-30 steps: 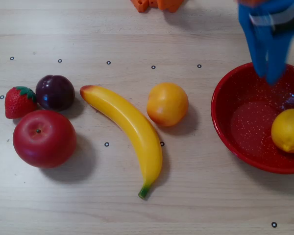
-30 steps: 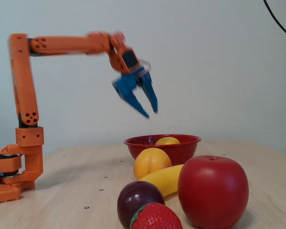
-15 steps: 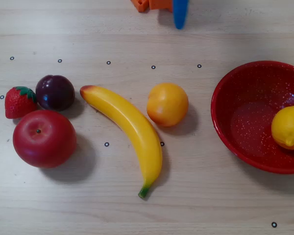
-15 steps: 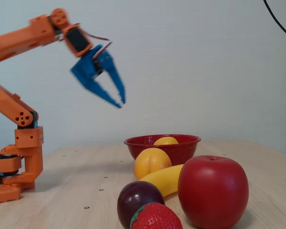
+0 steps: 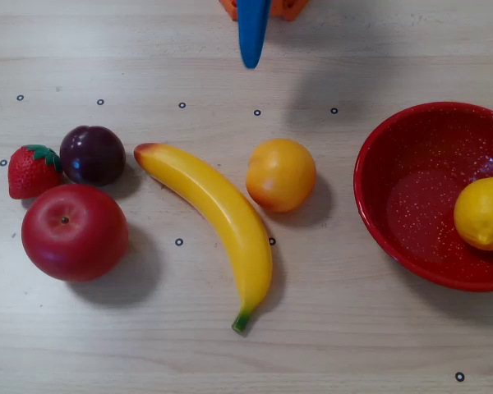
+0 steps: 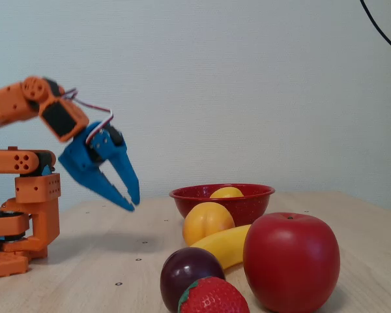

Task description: Put the lemon in the red bowl.

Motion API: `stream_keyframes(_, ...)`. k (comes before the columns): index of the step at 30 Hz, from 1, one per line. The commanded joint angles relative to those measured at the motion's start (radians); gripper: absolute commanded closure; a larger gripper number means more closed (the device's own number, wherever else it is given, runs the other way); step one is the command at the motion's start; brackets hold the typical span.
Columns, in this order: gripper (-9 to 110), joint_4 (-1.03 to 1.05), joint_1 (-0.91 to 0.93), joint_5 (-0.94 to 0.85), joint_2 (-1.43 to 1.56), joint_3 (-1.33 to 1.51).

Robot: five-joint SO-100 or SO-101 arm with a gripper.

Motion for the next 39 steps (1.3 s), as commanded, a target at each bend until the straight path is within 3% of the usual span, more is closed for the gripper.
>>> stream_keyframes(1, 101, -0.058, -0.015, 0.006, 0.067, 0.003)
stream_keyframes(6, 101, -0.130, -0.008, -0.063, 0.146, 0.133)
stream_keyframes(16, 101, -0.454, -0.012, -0.023, 0.198, 0.397)
stream_keyframes(22, 101, -0.305, 0.020, -0.031, 0.199, 0.397)
stream_keyframes(39, 101, -0.302, -0.003, -0.064, 0.199, 0.397)
